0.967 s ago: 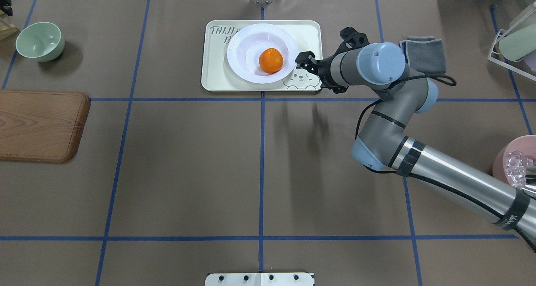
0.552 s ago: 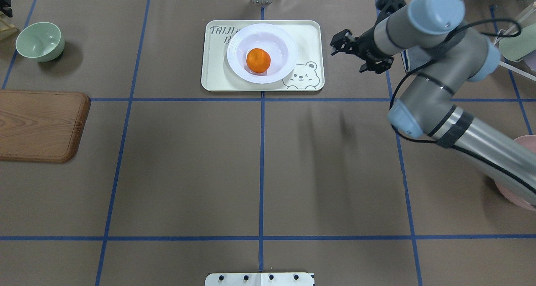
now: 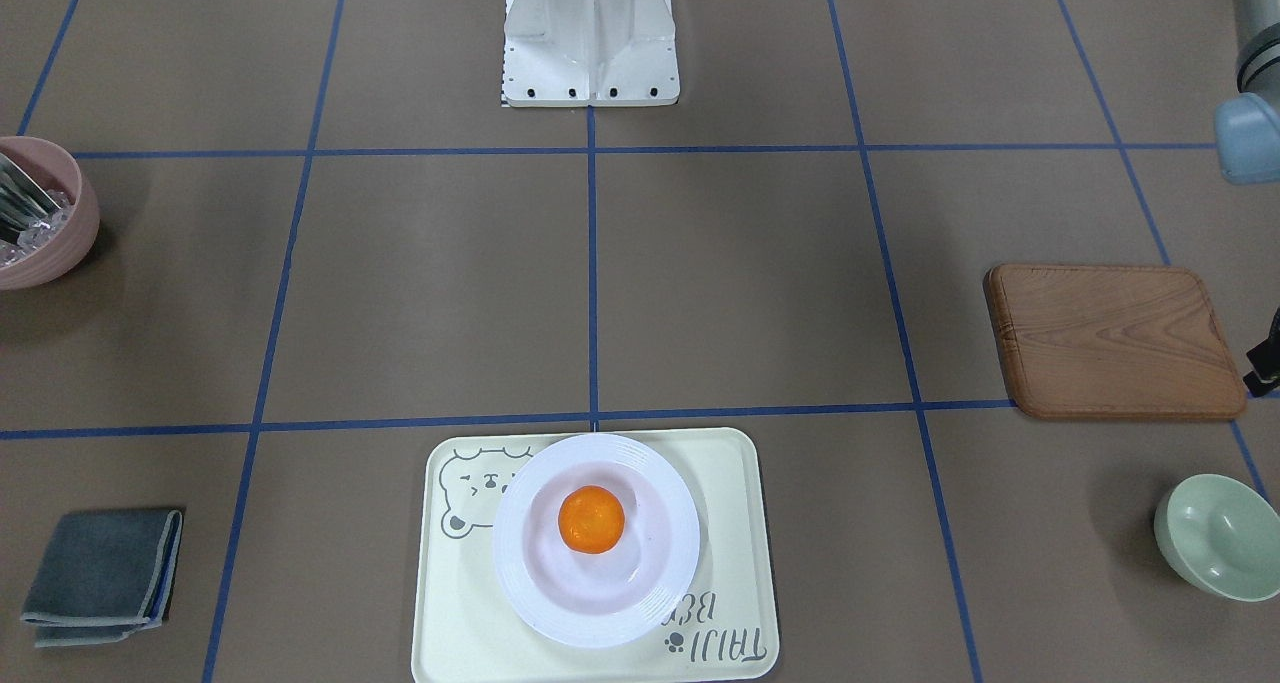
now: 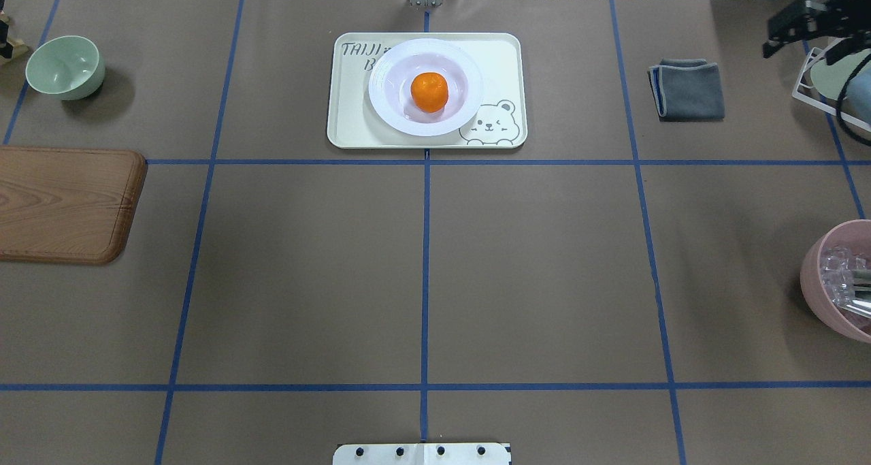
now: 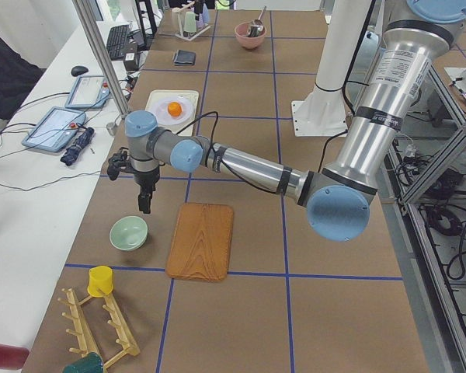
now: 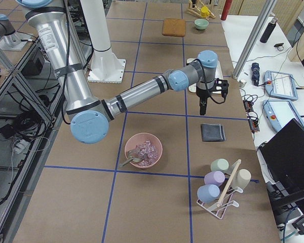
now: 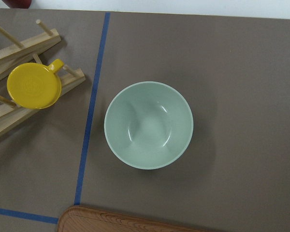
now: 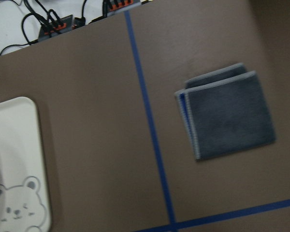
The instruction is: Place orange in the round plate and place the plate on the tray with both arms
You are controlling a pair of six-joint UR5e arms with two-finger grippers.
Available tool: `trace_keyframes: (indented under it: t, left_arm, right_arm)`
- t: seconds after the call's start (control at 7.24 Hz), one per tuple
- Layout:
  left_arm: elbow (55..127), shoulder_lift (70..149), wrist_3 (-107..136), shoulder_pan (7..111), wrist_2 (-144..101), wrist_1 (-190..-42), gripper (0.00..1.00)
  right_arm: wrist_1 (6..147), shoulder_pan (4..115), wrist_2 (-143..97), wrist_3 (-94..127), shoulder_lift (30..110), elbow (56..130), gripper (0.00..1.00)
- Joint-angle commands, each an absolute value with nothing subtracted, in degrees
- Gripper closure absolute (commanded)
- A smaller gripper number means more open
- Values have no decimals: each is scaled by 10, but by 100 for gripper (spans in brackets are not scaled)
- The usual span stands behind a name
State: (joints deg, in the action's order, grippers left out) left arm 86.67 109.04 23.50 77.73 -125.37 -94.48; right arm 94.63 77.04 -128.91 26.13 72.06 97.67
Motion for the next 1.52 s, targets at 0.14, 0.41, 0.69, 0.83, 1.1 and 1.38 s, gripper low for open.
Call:
trace_keyframes:
  t: [0.14,0.41,0.69,0.83,1.1,1.38]
  left_arm:
    - [883,997,206,781,-1272,-1027,1]
    - [882,977,199,807,-1305,-1034,1]
    - [885,948,117,860,-1361,-1015,1]
    - [894,935,66,877,-1361,-982,1]
    - [924,914,31,896,-1361,-928,1]
    - [925,910,31,906,-1359,-911,1]
  right_arm:
    - [1030,895,-1300,-107,841,974,0]
    - [1020,919,-1337,-110,903,979,0]
    - [979,918,-1328,-104,914,973,0]
    - [979,918,-1311,-105,912,969,0]
    - [979,918,-1302,-104,914,968,0]
    - [983,918,-1302,-103,914,966,0]
